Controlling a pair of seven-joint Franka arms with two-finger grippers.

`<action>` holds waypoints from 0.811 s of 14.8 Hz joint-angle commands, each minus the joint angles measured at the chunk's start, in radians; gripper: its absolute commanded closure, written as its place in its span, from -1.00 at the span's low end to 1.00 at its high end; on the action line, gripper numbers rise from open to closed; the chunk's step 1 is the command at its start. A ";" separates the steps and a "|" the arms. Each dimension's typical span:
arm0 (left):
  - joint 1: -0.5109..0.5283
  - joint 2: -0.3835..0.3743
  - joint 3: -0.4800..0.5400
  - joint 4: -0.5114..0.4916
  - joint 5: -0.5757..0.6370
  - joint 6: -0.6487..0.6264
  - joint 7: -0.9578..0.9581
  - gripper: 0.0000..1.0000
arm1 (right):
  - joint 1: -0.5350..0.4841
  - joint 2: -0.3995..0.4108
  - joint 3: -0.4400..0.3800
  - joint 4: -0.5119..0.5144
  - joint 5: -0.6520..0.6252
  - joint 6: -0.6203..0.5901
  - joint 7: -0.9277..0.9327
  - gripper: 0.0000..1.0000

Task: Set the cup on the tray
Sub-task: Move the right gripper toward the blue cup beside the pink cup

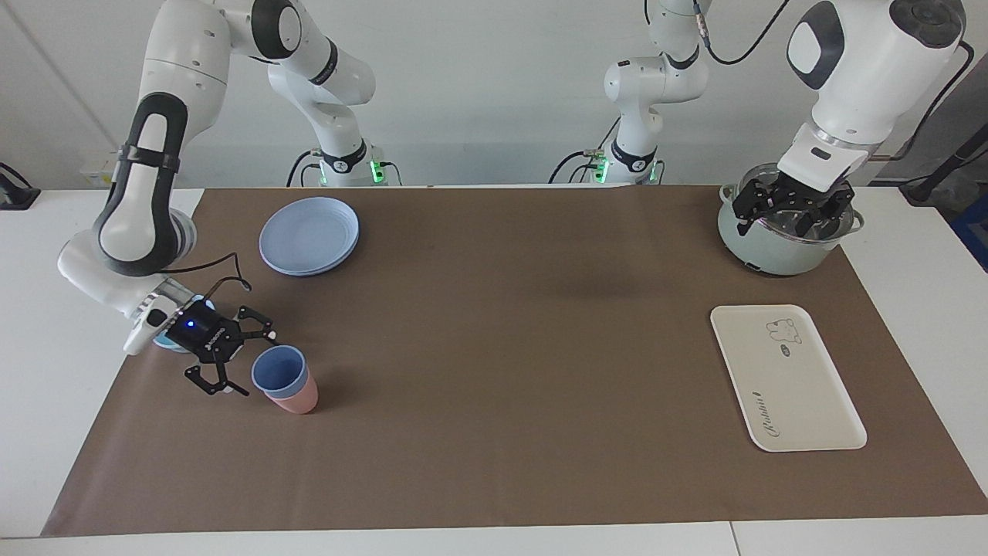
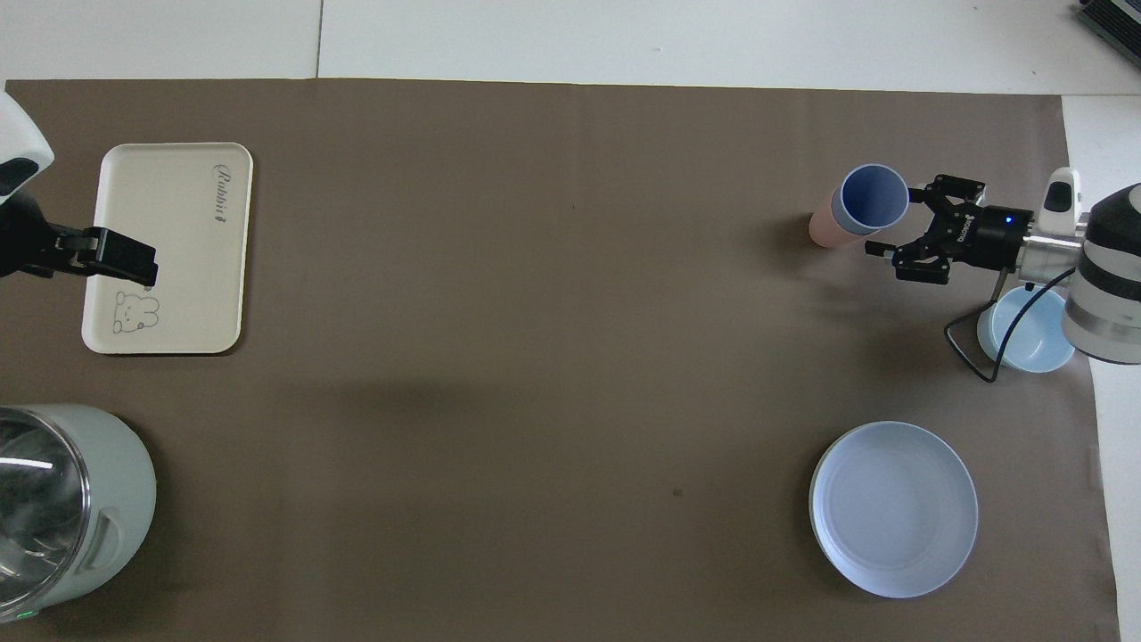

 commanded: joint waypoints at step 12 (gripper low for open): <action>-0.003 -0.046 -0.005 -0.048 0.017 -0.026 0.015 -1.00 | 0.032 0.043 0.013 0.022 0.140 0.042 -0.087 -1.00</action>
